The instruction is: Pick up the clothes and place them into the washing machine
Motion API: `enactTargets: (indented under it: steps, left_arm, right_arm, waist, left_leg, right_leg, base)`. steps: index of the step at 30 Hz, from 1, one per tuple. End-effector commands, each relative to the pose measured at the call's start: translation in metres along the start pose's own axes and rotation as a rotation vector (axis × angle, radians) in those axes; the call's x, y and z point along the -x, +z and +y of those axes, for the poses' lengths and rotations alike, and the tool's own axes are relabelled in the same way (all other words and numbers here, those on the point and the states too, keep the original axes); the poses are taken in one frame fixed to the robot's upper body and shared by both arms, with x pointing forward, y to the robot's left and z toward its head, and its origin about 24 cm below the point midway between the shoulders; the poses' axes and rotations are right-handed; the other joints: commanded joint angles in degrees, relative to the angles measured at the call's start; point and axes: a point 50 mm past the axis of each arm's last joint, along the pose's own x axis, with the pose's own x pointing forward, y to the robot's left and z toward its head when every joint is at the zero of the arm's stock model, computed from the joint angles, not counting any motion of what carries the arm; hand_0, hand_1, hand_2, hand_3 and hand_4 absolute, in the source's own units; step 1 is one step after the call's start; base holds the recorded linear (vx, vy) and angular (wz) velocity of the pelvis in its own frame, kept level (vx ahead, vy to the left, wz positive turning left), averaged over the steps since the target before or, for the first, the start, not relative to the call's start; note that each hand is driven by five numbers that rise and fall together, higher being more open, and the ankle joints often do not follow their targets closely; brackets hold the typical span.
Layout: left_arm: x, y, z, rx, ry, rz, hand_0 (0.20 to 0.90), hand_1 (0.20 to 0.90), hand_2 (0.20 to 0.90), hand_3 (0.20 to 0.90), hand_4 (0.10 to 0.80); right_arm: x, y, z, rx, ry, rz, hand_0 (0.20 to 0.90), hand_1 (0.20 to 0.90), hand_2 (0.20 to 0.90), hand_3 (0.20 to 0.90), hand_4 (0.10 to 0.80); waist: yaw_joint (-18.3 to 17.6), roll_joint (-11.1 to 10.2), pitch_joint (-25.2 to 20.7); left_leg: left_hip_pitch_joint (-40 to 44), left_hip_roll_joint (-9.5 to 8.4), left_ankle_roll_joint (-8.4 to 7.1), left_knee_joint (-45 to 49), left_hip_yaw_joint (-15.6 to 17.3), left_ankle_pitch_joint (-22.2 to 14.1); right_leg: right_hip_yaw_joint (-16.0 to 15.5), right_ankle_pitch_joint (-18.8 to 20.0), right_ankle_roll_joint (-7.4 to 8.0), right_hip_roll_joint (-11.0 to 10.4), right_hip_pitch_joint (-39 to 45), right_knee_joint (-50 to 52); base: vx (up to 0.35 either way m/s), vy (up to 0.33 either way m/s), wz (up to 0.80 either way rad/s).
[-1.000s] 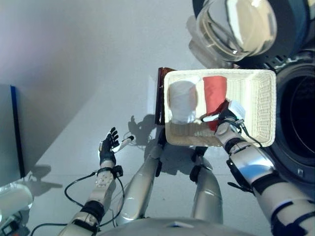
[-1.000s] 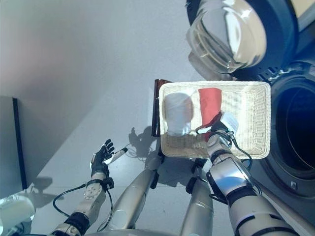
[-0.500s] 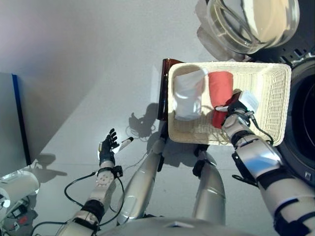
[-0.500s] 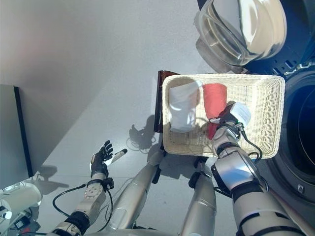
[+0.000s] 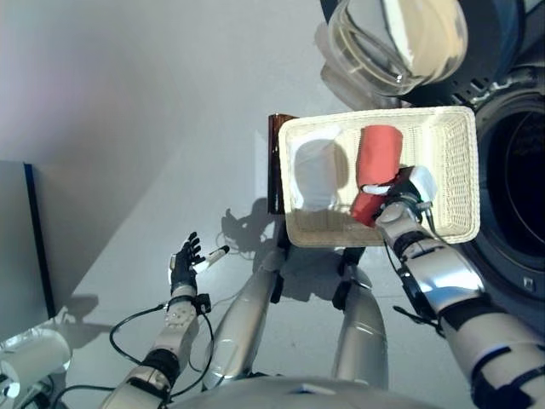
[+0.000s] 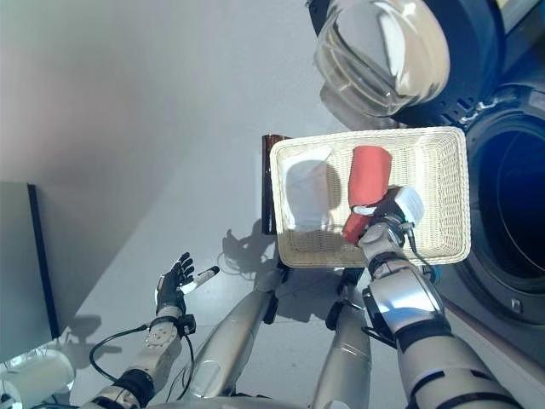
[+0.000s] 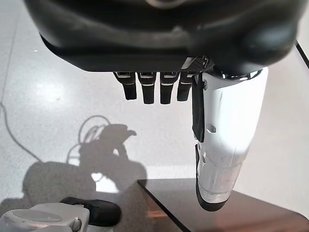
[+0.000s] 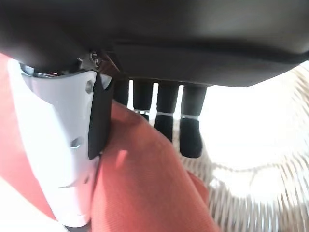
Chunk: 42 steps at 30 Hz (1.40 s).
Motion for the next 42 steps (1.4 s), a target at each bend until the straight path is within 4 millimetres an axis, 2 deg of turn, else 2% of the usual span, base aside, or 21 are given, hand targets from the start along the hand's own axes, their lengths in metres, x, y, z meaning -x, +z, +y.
enactTargets:
  steps: [1, 2, 5, 6, 7, 10, 13, 19, 22, 23, 27, 28, 29, 31, 34, 37, 42]
  left_arm:
    - [0.003, -0.006, 0.029, 0.008, 0.082, -0.004, 0.9, 0.9, 0.9, 0.9, 0.8]
    - [0.004, -0.005, 0.026, 0.03, 0.068, -0.01, 0.9, 0.9, 0.9, 0.9, 0.8]
    - [0.006, -0.008, 0.021, 0.071, 0.047, -0.001, 0.9, 0.9, 0.9, 0.9, 0.8]
    - [0.008, -0.01, 0.019, 0.083, 0.039, 0.01, 0.9, 0.9, 0.9, 0.9, 0.8]
    - [0.009, -0.013, 0.018, 0.104, 0.041, 0.018, 0.9, 0.9, 0.9, 0.9, 0.8]
    - [0.012, -0.021, 0.018, 0.122, 0.048, 0.053, 0.9, 0.9, 0.9, 0.9, 0.8]
    - [0.018, -0.031, 0.013, 0.156, 0.039, 0.087, 0.9, 0.9, 0.9, 0.9, 0.8]
    - [0.023, -0.042, 0.01, 0.172, 0.028, 0.129, 0.9, 0.9, 0.9, 0.9, 0.8]
    - [0.027, -0.048, 0.012, 0.176, 0.034, 0.153, 0.9, 0.9, 0.9, 0.9, 0.8]
    - [0.027, -0.048, 0.013, 0.178, 0.033, 0.151, 0.9, 0.9, 0.9, 0.9, 0.8]
    - [0.029, -0.051, 0.021, 0.173, 0.056, 0.152, 0.9, 0.9, 0.9, 0.9, 0.8]
    - [0.03, -0.05, 0.028, 0.156, 0.065, 0.144, 0.9, 0.9, 0.9, 0.9, 0.8]
    - [0.029, -0.05, 0.026, 0.159, 0.061, 0.143, 0.9, 0.9, 0.9, 0.9, 0.8]
    - [0.028, -0.049, 0.034, 0.163, 0.09, 0.136, 0.9, 0.9, 0.9, 0.9, 0.8]
    - [0.028, -0.048, 0.036, 0.165, 0.092, 0.135, 0.9, 0.9, 0.9, 0.9, 0.8]
    - [0.03, -0.052, 0.034, 0.184, 0.083, 0.155, 0.9, 0.9, 0.9, 0.9, 0.8]
    - [0.033, -0.057, 0.026, 0.209, 0.06, 0.184, 0.9, 0.9, 0.9, 0.9, 0.8]
  right_arm:
    - [-0.019, 0.011, -0.046, -0.281, -0.135, -0.03, 0.2, 0.2, 0.2, 0.2, 0.3]
    - [-0.017, 0.004, -0.047, -0.66, -0.152, 0.037, 0.2, 0.2, 0.2, 0.2, 0.3]
    - [-0.012, -0.003, -0.042, -1.021, -0.159, 0.067, 0.2, 0.2, 0.2, 0.2, 0.3]
    - [-0.011, -0.008, -0.042, -1.081, -0.169, 0.082, 0.2, 0.2, 0.2, 0.2, 0.3]
    - [-0.009, -0.006, -0.038, -1.169, -0.163, 0.074, 0.2, 0.2, 0.2, 0.2, 0.3]
    - [-0.007, -0.006, -0.038, -1.27, -0.19, 0.063, 0.2, 0.2, 0.2, 0.2, 0.3]
    - [-0.007, 0.008, -0.041, -1.381, -0.212, 0.012, 0.2, 0.2, 0.2, 0.2, 0.3]
    - [-0.01, 0.024, -0.053, -1.459, -0.255, -0.045, 0.2, 0.2, 0.2, 0.2, 0.3]
    - [-0.011, 0.051, -0.066, -1.504, -0.269, -0.141, 0.2, 0.2, 0.2, 0.2, 0.3]
    - [-0.012, 0.066, -0.074, -1.519, -0.267, -0.195, 0.2, 0.2, 0.2, 0.2, 0.3]
    - [-0.005, 0.143, -0.125, -1.581, -0.27, -0.489, 0.2, 0.2, 0.2, 0.2, 0.3]
    - [0.004, 0.178, -0.15, -1.558, -0.251, -0.64, 0.2, 0.2, 0.2, 0.2, 0.3]
    - [0.004, 0.18, -0.152, -1.555, -0.252, -0.644, 0.9, 0.9, 0.9, 0.9, 0.8]
    - [0.022, 0.213, -0.164, -1.527, -0.189, -0.797, 0.9, 0.9, 0.9, 0.9, 0.8]
    - [0.026, 0.223, -0.167, -1.487, -0.157, -0.844, 0.9, 0.9, 0.9, 0.9, 0.8]
    - [0.019, 0.217, -0.158, -1.452, -0.124, -0.797, 0.9, 0.9, 0.9, 0.9, 0.8]
    - [-0.002, 0.183, -0.131, -1.378, -0.113, -0.619, 0.9, 0.9, 0.9, 0.9, 0.8]
  waist:
    - [-0.87, 2.31, -3.39]
    - [-1.29, 2.84, -3.71]
    - [-1.6, 3.74, -4.32]
    - [-1.55, 4.07, -4.57]
    - [-1.56, 4.42, -4.73]
    - [-1.76, 5.02, -5.17]
    - [-1.95, 6.43, -5.63]
    - [-2.22, 7.96, -6.23]
    - [-2.52, 8.82, -6.59]
    - [-2.55, 9.05, -6.7]
    - [-2.38, 9.77, -7.44]
    - [-2.51, 9.73, -7.79]
    - [-2.35, 9.91, -7.68]
    - [-2.74, 9.41, -7.7]
    - [-3.26, 8.92, -7.93]
    - [-3.94, 8.7, -7.85]
    - [-4.42, 8.96, -7.99]
  left_leg:
    - [-2.54, 0.79, -4.12, 1.16, 0.37, -2.46]
    - [-2.08, 0.9, -4.01, 0.98, 0.86, -2.79]
    - [-1.49, 0.9, -3.87, 0.47, 1.39, -3.03]
    - [-1.29, 0.91, -3.85, 0.34, 1.51, -3.05]
    - [-1.17, 0.91, -3.81, 0.31, 1.64, -3.07]
    - [-0.87, 0.91, -3.77, 0.29, 1.9, -3.21]
    - [-0.47, 0.88, -3.69, 0.22, 2.48, -3.34]
    - [0.03, 1.07, -3.77, 0.14, 2.92, -3.65]
    - [0.29, 1.14, -3.85, 0.09, 3.27, -3.72]
    - [0.31, 1.19, -3.89, 0.11, 3.49, -3.75]
    - [0.56, 1.21, -3.98, 0.04, 4.3, -3.94]
    - [0.72, 1.32, -4.01, -0.02, 4.65, -4.02]
    - [0.68, 1.37, -4.0, -0.02, 4.8, -4.05]
    - [0.76, 1.74, -4.06, -0.19, 5.49, -4.07]
    - [1.01, 1.89, -4.01, -0.21, 5.9, -4.33]
    - [1.39, 1.97, -4.05, -0.15, 6.42, -4.51]
    - [1.5, 2.17, -4.18, -0.27, 6.59, -4.46]
  right_leg:
    - [0.65, -1.47, 0.08, 0.08, 4.98, -2.93]
    - [1.09, -1.7, 0.15, 0.12, 5.06, -2.98]
    - [2.02, -1.87, 0.26, 0.12, 5.34, -3.47]
    - [2.17, -1.94, 0.28, 0.1, 5.45, -3.61]
    - [2.35, -2.01, 0.27, 0.14, 5.53, -3.68]
    - [2.72, -2.19, 0.26, 0.24, 5.61, -3.64]
    - [3.41, -2.23, 0.25, 0.49, 5.45, -3.57]
    - [4.14, -2.61, 0.14, 0.78, 5.26, -3.23]
    - [4.77, -2.82, 0.12, 1.09, 5.12, -3.05]
    - [4.95, -2.82, 0.11, 1.13, 5.0, -2.98]
    - [6.03, -2.6, 0.3, 1.37, 4.48, -2.95]
    - [6.47, -2.36, 0.43, 1.49, 4.09, -2.91]
    - [6.63, -2.33, 0.44, 1.55, 3.96, -2.86]
    - [7.1, -1.96, 0.52, 1.85, 3.36, -2.91]
    - [7.59, -1.87, 0.5, 2.15, 2.93, -2.66]
    - [8.01, -1.67, 0.39, 2.38, 2.84, -2.63]
    - [8.03, -1.58, 0.12, 2.58, 2.92, -2.88]
  base:
    - [0.018, 0.022, -0.16]
    - [0.021, 0.032, -0.21]
    - [0.017, 0.035, -0.24]
    - [0.019, 0.018, -0.23]
    - [0.01, 0.007, -0.2]
    - [0.015, 0.016, -0.12]
    - [0.014, 0.015, -0.16]
    - [0.006, -0.001, -0.05]
    - [0.02, 0.002, -0.11]
    - [0.014, 0.015, -0.13]
    - [0.019, 0.017, -0.15]
    - [0.013, 0.031, -0.17]
    - [0.014, 0.024, -0.18]
    - [0.002, 0.002, -0.24]
    - [0.009, -0.008, -0.16]
    - [0.008, 0.006, -0.17]
    - [-0.001, -0.003, -0.02]
